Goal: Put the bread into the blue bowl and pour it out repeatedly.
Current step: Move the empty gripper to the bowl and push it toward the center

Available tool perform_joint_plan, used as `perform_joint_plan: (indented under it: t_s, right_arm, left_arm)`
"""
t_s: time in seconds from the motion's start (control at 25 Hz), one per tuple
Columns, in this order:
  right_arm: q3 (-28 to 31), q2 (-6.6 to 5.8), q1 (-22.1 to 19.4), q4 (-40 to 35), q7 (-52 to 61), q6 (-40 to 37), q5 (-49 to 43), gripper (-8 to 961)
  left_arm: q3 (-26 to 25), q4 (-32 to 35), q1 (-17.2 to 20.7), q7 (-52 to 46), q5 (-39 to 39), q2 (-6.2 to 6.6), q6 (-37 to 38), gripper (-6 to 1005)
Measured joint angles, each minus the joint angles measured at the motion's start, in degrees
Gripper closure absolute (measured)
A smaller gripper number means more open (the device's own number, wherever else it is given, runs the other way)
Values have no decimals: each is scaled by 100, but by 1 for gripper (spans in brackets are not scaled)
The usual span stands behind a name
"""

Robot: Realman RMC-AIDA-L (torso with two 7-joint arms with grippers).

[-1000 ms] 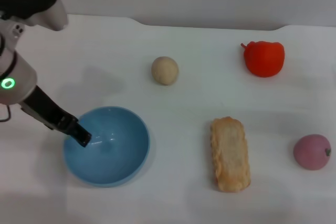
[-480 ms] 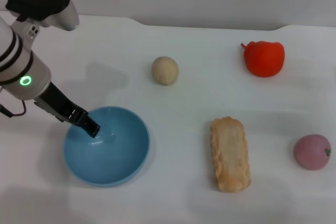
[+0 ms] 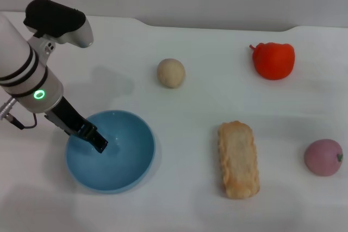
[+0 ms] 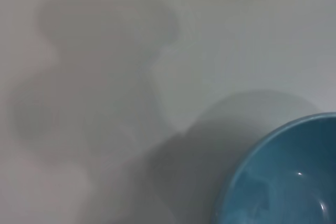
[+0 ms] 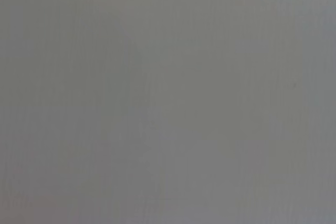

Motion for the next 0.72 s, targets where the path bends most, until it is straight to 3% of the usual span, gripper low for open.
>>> perform_joint_plan:
  t_s: [0.16,0.72]
  right_arm:
    - [0,0,-4,-6,0,0,3,446]
    - [8,0,-16,-27,43,-9,13,453]
  left_arm:
    - [9,-183,-53,1,-3,-2,-78,128]
    - [153,-396,-129,87,-37,3,-148,298]
